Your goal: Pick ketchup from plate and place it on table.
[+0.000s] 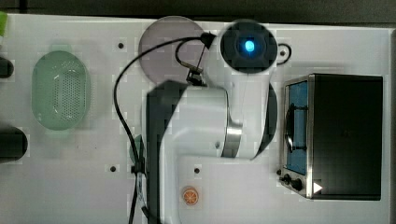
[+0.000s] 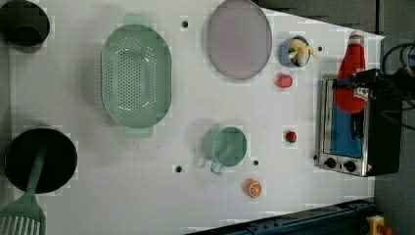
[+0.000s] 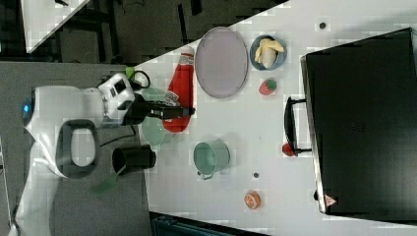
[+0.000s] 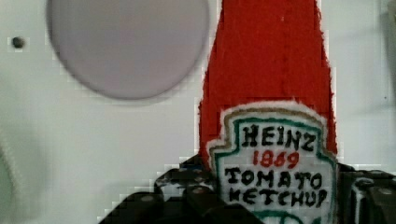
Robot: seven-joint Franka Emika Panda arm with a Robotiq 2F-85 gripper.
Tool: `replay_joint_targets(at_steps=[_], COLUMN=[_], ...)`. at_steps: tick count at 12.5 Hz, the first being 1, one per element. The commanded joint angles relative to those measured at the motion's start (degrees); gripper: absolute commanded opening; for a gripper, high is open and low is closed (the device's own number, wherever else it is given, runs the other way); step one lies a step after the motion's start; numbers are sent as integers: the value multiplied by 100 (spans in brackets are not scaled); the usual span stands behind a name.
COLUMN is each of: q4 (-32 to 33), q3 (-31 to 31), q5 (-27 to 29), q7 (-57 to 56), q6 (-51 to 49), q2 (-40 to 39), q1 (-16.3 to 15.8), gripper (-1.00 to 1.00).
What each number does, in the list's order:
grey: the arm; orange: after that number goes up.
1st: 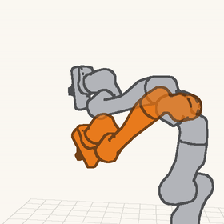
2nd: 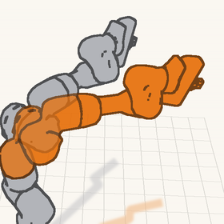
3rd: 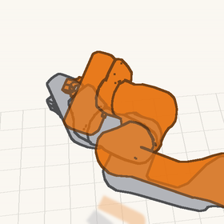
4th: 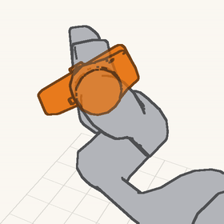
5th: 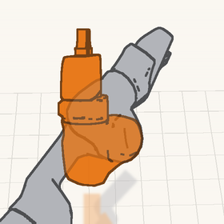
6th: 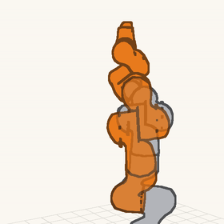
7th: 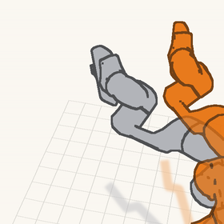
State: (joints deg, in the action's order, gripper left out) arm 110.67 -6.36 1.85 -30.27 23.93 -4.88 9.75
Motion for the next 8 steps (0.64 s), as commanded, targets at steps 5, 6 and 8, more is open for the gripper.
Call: replay_joint_targets(at_steps=[5,6,8], q4=[1990,2149,2335], q3=[47,47,46], q5=[19,19,19], q7=[463,463,463], q6=[1824,2065,2467], q2=[-30,-123,-363], q1=[16,16,15], gripper=[27,27,26])
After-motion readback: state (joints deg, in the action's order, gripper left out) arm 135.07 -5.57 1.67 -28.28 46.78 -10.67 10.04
